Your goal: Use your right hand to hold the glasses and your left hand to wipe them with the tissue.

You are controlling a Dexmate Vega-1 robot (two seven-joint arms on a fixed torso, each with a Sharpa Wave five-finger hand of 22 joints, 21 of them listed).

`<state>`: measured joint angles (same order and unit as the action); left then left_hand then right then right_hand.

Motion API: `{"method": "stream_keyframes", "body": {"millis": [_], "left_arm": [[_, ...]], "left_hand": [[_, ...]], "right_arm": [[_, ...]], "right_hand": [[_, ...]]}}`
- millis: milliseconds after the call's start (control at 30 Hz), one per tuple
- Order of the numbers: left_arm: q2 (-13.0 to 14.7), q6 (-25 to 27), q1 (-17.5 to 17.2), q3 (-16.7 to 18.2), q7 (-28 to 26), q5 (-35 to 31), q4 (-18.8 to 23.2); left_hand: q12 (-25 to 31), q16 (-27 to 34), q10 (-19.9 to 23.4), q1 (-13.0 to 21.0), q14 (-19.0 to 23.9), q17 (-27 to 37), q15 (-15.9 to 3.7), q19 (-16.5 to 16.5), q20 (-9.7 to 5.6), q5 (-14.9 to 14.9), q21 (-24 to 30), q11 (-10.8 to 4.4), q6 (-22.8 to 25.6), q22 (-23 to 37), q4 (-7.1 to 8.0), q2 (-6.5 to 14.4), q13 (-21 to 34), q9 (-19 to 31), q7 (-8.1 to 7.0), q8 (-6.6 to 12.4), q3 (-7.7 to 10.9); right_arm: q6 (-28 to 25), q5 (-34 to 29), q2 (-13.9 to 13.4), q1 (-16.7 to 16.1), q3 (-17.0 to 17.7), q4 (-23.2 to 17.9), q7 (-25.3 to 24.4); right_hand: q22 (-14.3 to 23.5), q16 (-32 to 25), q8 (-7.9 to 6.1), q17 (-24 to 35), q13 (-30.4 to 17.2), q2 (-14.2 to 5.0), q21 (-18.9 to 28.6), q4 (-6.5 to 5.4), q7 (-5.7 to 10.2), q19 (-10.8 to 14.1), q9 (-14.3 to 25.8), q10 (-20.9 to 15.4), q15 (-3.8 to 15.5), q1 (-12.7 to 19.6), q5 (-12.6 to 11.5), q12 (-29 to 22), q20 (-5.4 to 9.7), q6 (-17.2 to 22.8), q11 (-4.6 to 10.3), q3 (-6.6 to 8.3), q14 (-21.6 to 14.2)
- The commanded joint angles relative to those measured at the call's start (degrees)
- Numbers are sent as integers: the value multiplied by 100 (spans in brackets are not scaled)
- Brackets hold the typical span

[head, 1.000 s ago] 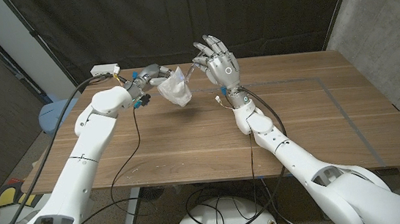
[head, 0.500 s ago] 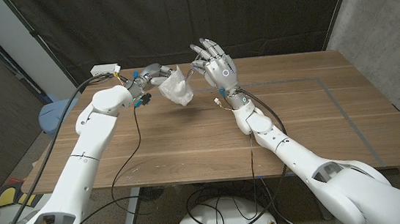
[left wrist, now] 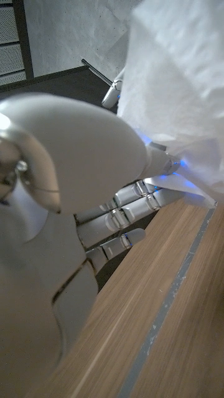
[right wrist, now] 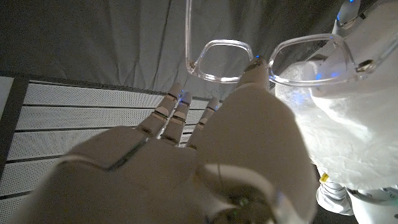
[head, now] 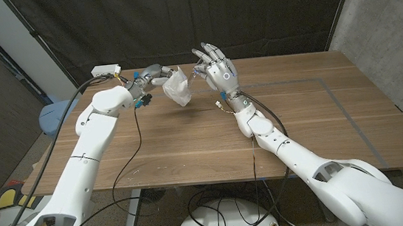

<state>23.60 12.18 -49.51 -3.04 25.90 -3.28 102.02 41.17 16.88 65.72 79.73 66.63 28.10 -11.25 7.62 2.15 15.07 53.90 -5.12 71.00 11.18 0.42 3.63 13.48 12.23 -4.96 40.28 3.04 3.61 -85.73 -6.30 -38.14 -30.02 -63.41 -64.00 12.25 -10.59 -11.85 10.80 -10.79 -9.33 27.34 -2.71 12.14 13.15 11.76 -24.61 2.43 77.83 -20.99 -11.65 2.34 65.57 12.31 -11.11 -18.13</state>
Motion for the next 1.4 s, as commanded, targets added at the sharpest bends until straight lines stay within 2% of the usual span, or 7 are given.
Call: {"method": "stream_keyframes", "body": {"millis": [33, 400, 567, 633, 800, 967, 1400], "left_arm": [[-95, 6, 33, -20, -136, -46, 5], [-220, 194, 79, -42, -123, 34, 13], [-234, 257, 64, -65, -120, 21, 75], [-265, 333, 48, -51, -158, 20, 112], [-358, 561, -1, 41, -207, 100, 196], [-466, 739, -121, 178, -358, 148, 339], [-304, 1040, -261, 312, -24, 383, 544]], "left_hand": [[1593, -49, 1652, 243, -431, 163, -171, -18, -35, 43, 1, 333, 1112, -8, -133, -202, 95, 17, 1211, 240, -14], [2483, 93, 1656, 204, -504, 471, -81, -43, -60, -251, -104, 562, 1109, -23, -166, -531, 113, -98, 1041, 543, -546], [3086, 64, 1677, 351, -314, 449, -68, 5, -49, -239, -119, 725, 1052, 3, -37, 34, 113, -264, 1102, 599, -548], [4369, 143, 1680, 283, 70, 432, 27, 23, -33, -214, -154, 940, 1114, -9, 31, -117, 728, -105, 1251, 907, -960], [4924, 267, 1689, 369, 528, 472, 162, 118, -13, -317, -217, 1011, 1092, -15, 125, 30, 966, -150, 1285, 1380, -1288], [3473, -47, 1479, 554, -20, 453, -16, 68, -48, 199, -15, 395, 556, 42, 489, 740, -465, -281, 1022, 538, -1388], [854, -372, -120, 526, -757, 253, -88, -107, 21, 4, 217, -278, -527, 6, 895, 768, -332, -202, 678, -1356, -284]], "right_arm": [[575, -147, -136, -314, 135, -714, 0], [443, -161, -308, -123, -306, -638, 0], [240, -132, -255, 49, -468, -355, 0], [176, -120, -217, 63, -480, -300, 0], [146, -65, -49, 59, -354, -141, 0], [-27, -42, 232, 0, -98, 48, 0], [-324, 50, 455, 289, 90, 648, 0]], "right_hand": [[7, -41, 8, 11, -36, -27, 38, 6, -10, -52, 17, -86, 1092, -28, 24, -84, 784, -88, -8, 46, -47], [10, -47, -166, 7, -50, 52, 42, -20, -46, -116, 182, -507, 1092, -88, 45, -220, 818, 85, -22, -7, -71], [20, -16, -167, -2, -22, 77, 64, -21, -51, -120, 219, -228, 1087, -117, 46, -83, 804, 83, -15, -45, 8], [25, 5, -129, -8, -3, 61, 84, -24, -40, -116, 182, 84, 1083, -139, 42, 29, 790, 84, -6, -55, 102], [24, 5, -61, -9, 9, 38, 112, 3, -18, -105, 142, 437, 1079, -118, 33, 94, 760, -4, -2, -31, 202], [16, -41, -91, -2, -17, 6, 122, -5, -17, -112, 110, 357, 1070, -116, 34, -16, 743, 110, 3, -8, 104], [0, -48, -172, -8, -50, 27, 139, -53, -24, -120, 80, -225, 1070, -136, 47, -245, 756, 426, 18, -51, -73]]}}
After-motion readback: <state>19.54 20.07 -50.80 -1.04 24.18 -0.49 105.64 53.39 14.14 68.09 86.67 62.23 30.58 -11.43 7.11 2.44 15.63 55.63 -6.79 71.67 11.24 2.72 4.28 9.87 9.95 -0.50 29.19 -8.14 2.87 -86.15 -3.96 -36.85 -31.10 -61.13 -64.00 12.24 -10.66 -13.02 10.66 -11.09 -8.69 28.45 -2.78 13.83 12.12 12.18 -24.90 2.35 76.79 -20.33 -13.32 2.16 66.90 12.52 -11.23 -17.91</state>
